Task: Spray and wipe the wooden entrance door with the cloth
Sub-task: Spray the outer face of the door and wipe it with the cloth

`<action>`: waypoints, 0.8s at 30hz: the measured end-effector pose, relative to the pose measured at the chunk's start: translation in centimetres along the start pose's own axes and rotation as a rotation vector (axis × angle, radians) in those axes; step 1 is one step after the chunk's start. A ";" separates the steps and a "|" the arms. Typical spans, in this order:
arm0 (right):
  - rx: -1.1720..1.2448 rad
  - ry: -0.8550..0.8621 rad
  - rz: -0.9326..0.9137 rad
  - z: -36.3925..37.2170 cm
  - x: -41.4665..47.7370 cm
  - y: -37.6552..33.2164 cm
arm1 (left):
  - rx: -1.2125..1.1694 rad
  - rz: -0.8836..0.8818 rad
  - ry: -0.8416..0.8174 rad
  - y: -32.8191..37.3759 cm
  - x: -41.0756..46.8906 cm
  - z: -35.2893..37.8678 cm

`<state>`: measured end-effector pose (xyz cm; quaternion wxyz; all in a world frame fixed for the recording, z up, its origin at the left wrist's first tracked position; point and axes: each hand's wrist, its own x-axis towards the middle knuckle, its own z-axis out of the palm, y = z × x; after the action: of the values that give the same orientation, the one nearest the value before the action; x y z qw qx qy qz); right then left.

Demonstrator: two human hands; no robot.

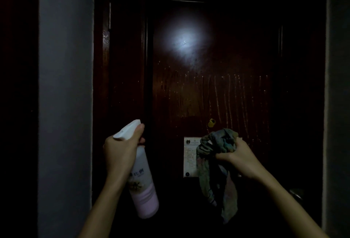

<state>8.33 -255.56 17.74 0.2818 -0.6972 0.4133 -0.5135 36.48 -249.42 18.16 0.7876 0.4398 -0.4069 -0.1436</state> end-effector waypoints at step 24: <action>0.019 -0.078 -0.111 2.5 5.5 -6.9 | 0.128 0.135 0.117 5.6 5.1 3.3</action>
<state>13.44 -257.01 25.23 0.2755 -0.7358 0.3577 -0.5048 36.41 -251.02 26.25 0.7883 0.4683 -0.3972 -0.0378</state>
